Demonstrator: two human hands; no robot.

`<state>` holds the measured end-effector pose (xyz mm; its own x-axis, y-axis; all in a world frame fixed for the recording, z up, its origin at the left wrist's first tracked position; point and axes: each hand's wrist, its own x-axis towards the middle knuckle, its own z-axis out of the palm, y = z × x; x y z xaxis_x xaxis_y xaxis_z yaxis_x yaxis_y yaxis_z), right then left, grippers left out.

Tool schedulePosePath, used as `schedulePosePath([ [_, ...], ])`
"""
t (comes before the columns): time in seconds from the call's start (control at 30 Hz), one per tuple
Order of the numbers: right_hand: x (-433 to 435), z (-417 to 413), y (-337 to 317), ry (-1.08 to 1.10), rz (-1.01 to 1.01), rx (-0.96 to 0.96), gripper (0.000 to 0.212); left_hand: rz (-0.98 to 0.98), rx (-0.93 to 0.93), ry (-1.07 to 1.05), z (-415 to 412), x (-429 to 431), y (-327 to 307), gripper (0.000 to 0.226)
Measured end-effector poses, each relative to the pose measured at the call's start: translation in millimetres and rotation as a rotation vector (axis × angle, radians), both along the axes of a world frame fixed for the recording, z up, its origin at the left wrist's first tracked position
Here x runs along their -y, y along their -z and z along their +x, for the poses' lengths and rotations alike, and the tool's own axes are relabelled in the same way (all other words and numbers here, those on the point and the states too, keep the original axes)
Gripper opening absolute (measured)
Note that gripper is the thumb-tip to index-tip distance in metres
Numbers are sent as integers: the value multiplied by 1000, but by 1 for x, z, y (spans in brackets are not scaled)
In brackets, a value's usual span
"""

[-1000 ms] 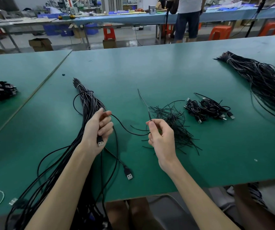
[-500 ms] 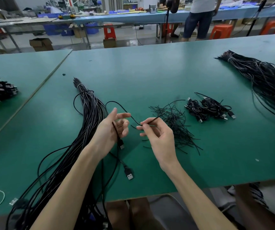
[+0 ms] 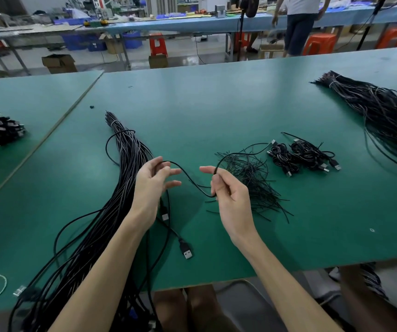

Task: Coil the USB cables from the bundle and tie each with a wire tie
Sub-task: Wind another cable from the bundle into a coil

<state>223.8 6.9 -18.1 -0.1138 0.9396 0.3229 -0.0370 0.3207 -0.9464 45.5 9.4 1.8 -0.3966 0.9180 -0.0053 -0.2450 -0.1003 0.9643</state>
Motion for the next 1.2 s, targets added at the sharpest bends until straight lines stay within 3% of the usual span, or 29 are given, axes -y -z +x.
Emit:
schedulePosePath([
  [0.27, 1, 2, 0, 132, -91, -41, 20, 102, 172, 495, 2, 11, -7, 78],
  [0.33, 1, 0, 0, 154, -114, -35, 15, 97, 205, 553, 3, 12, -6, 73],
  [0.43, 1, 0, -1, 257, -156, -48, 33, 96, 200, 571, 3, 12, -1, 52],
  [0.57, 3, 3, -5, 393, -126, -148, 37, 33, 3, 580, 4, 12, -1, 39],
  [0.77, 3, 1, -6, 293, -151, -163, 30, 76, -688, 391, 9, 9, 15, 31],
  [0.83, 6, -1, -8, 284, -34, -59, 35, 103, -816, 332, 12, 8, 18, 30],
  [0.93, 7, -4, -6, 246, 255, 259, 39, 149, -899, 306, 12, 9, 17, 32],
  [1.0, 6, -7, -3, 215, 347, 416, 38, 176, -952, 321, 11, 9, 17, 31],
  [1.13, 6, -9, 3, 235, 312, 498, 21, 192, -955, 298, 12, 9, 15, 11],
  [1.2, 5, -8, 5, 295, 265, 492, 11, 192, -922, 259, 11, 9, 14, 15],
])
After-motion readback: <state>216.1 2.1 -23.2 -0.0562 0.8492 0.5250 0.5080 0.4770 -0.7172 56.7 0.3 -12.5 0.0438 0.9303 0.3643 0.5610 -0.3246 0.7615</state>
